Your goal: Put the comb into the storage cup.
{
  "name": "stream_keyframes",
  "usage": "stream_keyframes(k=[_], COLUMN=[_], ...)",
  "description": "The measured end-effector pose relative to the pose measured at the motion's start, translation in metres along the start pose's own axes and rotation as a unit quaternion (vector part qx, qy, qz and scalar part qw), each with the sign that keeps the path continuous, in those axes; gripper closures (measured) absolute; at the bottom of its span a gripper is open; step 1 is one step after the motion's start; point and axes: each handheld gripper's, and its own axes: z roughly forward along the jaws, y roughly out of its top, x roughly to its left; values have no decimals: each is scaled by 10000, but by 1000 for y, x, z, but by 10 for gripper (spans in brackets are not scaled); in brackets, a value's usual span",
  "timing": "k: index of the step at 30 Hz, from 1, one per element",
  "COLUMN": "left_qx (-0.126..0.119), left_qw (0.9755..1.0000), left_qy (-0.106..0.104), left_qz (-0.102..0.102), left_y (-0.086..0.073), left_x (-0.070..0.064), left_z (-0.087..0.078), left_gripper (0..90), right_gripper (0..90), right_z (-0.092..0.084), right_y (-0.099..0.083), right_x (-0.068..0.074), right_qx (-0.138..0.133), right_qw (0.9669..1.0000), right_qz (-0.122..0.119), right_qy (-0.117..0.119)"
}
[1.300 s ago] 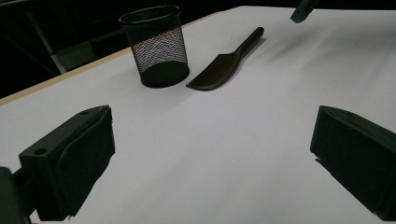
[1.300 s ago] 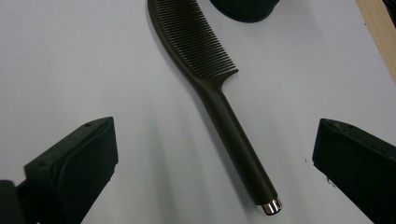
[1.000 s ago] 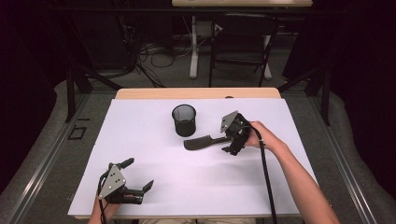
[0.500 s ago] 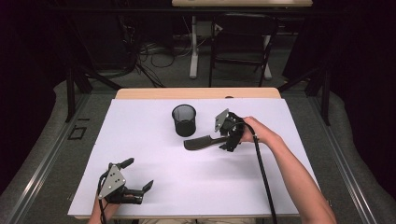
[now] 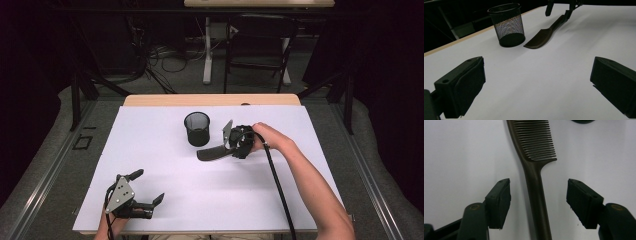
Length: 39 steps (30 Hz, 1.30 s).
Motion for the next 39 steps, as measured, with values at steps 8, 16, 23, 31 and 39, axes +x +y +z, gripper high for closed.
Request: stream_keyframes(k=[8, 16, 23, 31, 39], left_qx=[2, -3, -3, 4, 10], left_qw=[10000, 10000, 10000, 10000, 10000], left_qy=[-3, 6, 6, 3, 6], left_qz=[-3, 2, 3, -3, 1], left_y=[0, 0, 0, 0, 0], left_x=[0, 0, 0, 0, 1], left_z=[0, 0, 0, 0, 0], left_gripper=[0, 0, 0, 0, 0], right_gripper=[548, 608, 592, 623, 676], right_z=[9, 15, 15, 16, 22], right_y=[11, 14, 15, 16, 19], right_x=[2, 3, 3, 3, 4], right_qx=[438, 574, 565, 565, 662], right_qw=[9981, 9966, 9969, 9962, 9948], right_qz=[-423, -589, -549, -664, -774], right_qy=[71, 14, -10, -38, -16])
